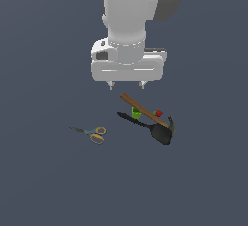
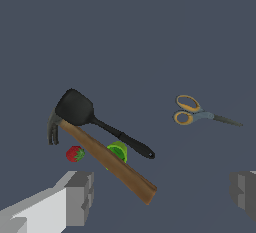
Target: Pick up a designated object from a clutter of objects.
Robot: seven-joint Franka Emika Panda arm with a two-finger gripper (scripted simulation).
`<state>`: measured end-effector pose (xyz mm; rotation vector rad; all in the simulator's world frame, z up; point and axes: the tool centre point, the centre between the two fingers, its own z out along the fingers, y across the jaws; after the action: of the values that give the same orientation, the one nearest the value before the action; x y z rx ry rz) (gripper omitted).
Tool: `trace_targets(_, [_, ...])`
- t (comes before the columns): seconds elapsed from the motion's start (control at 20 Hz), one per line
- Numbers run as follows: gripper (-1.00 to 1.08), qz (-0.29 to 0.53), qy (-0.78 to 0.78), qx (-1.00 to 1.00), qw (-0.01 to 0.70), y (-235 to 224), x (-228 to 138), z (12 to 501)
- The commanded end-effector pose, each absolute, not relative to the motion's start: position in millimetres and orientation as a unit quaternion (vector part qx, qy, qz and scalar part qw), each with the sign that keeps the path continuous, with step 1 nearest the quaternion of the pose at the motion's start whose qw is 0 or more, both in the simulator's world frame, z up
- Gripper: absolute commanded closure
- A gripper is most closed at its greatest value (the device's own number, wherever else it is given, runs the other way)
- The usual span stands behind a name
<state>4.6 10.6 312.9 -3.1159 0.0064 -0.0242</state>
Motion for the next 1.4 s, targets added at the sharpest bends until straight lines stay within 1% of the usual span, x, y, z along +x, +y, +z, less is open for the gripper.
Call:
trace_targets(0.0, [-0.92, -0.008, 0.002, -1.0, 0.013, 10.6, 4.6, 312.9])
trace_targets(0.45, [-0.92, 0.0, -0.004, -1.0, 0.016, 2.9, 3.8, 303.0])
trace_targets(0.85, [-0.92, 0.0, -0.009, -1.0, 0.015, 4.9, 3.7, 300.4])
trace_targets(1.1, [-0.92, 0.0, -0.041, -0.999, 0.012, 14.3, 3.1, 286.1])
trace_targets(1.35, [-0.92, 0.0, -0.096, -0.995, 0.006, 31.1, 0.4, 261.2])
